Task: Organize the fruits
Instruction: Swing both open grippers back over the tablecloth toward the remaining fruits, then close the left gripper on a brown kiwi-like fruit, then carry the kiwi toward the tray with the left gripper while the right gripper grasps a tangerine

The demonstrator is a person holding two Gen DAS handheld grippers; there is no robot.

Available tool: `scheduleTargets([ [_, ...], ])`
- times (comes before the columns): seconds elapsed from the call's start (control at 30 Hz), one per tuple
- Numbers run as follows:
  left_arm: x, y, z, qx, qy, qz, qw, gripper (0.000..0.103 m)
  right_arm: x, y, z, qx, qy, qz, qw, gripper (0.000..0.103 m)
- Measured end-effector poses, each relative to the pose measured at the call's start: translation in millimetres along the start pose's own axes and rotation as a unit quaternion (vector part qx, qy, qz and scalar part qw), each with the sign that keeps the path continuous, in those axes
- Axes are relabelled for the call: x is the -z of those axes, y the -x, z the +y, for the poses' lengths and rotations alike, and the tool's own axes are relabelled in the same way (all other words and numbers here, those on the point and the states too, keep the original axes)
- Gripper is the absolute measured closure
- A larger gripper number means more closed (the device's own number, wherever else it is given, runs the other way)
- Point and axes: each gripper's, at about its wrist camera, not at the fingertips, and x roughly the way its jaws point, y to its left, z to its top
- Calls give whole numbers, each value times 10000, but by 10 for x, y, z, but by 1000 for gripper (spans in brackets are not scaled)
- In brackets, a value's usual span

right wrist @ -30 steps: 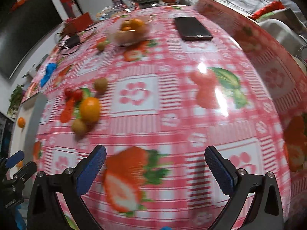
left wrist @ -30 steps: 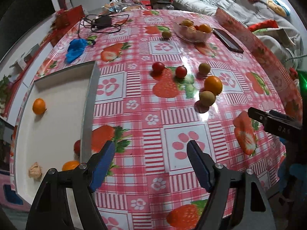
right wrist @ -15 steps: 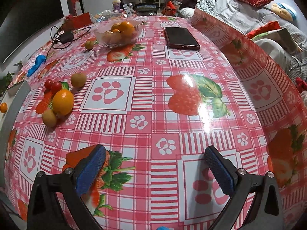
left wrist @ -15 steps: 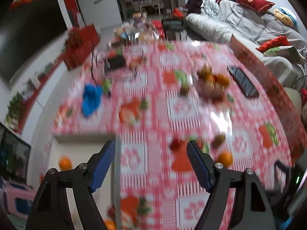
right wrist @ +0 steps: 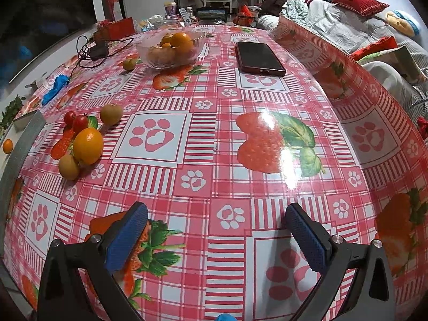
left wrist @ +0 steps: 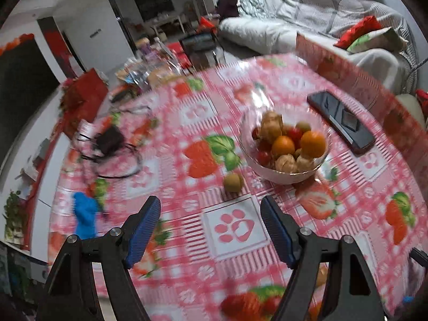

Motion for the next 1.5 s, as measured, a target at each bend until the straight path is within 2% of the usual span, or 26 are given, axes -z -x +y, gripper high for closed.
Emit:
scheduleTargets([
  [0.1, -3, -310, -14, 233, 273, 144, 9993, 23, 9, 3, 0, -8, 4, -11, 10000, 0],
  [0.23, -6, -645, -82, 52, 229, 320, 9992, 23, 5, 3, 0, -16, -7, -16, 10000, 0],
  [0.47, -59, -881, -61, 162, 404, 299, 9986, 23, 14, 11, -2, -32, -40, -47, 10000, 0],
  [0.53, -70, -876, -80, 182, 423, 256, 9986, 30, 13, 14, 2, -32, -48, -52, 10000, 0],
  [0.57, -77, -872, -85, 214, 454, 234, 9985, 37, 10, 14, 1, -33, -51, -54, 10000, 0],
  [0.63, -96, -881, -89, 388, 478, 242, 9978, 57, 10, 14, 0, -33, -53, -55, 10000, 0],
  [0.67, -109, -878, -99, 418, 456, 263, 9977, 72, 10, 13, -1, -32, -53, -55, 10000, 0],
  [0.73, -120, -866, -128, 323, 394, 318, 9982, 72, 10, 13, -1, -31, -50, -53, 10000, 0],
  [1.0, 68, -601, -74, 522, 528, 341, 9967, 72, 11, 11, 0, -30, -51, -54, 10000, 0],
  [1.2, 251, 42, -5, 799, 655, -90, 9946, 72, 12, 10, 1, -26, -50, -53, 10000, 0],
  [1.33, 637, 467, 39, 777, 819, -148, 9935, 72, 12, 9, 2, -25, -52, -52, 10000, 0],
  [1.5, 1252, 679, 93, 478, 1102, 194, 9926, 72, 14, 10, 9, -14, -40, -46, 10000, 0],
])
